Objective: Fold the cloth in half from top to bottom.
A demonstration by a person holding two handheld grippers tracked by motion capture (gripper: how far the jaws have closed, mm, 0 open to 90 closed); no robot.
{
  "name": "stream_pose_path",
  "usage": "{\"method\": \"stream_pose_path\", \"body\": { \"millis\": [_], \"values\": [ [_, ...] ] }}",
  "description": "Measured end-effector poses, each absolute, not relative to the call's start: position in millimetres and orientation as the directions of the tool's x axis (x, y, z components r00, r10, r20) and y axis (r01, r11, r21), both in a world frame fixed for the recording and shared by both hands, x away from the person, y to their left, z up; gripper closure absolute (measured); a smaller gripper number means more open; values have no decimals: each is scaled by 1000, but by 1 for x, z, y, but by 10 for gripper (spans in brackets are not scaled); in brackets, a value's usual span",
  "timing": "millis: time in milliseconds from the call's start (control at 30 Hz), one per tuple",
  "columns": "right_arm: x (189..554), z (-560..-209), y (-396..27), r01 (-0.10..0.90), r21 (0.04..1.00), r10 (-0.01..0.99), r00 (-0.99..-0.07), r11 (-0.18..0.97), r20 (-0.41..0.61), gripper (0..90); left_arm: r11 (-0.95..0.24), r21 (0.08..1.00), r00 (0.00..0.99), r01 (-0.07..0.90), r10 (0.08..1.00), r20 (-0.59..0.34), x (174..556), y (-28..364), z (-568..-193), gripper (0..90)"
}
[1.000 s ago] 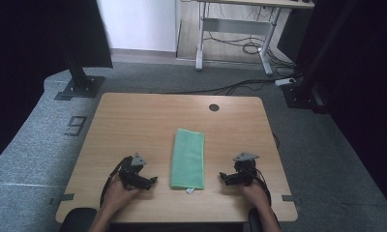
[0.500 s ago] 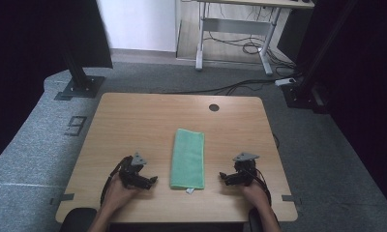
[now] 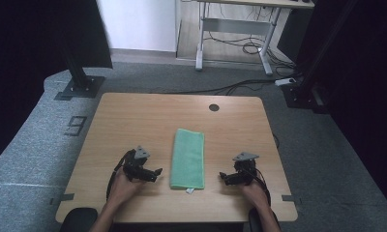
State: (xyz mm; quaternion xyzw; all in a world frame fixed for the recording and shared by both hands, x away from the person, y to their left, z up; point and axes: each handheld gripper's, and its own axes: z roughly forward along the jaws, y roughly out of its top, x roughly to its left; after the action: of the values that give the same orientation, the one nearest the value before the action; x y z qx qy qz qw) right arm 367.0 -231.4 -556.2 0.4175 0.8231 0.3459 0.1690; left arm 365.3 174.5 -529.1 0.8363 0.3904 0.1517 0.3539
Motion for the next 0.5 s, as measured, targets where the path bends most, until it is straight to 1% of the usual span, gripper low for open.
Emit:
{"method": "stream_pose_path", "body": {
  "millis": [100, 300, 500],
  "values": [
    [368, -554, -229, 580, 705, 805, -593, 407, 23, 0, -438, 719, 649, 539, 760, -24, 372, 171, -523, 0],
    [371, -546, -213, 564, 736, 797, -602, 375, 55, 8, -446, 728, 658, 521, 753, -9, 393, 151, -514, 0],
    [378, -542, -189, 540, 743, 774, -631, 396, 46, 8, -476, 725, 661, 499, 749, 37, 416, 129, -514, 0]
  ]
}}
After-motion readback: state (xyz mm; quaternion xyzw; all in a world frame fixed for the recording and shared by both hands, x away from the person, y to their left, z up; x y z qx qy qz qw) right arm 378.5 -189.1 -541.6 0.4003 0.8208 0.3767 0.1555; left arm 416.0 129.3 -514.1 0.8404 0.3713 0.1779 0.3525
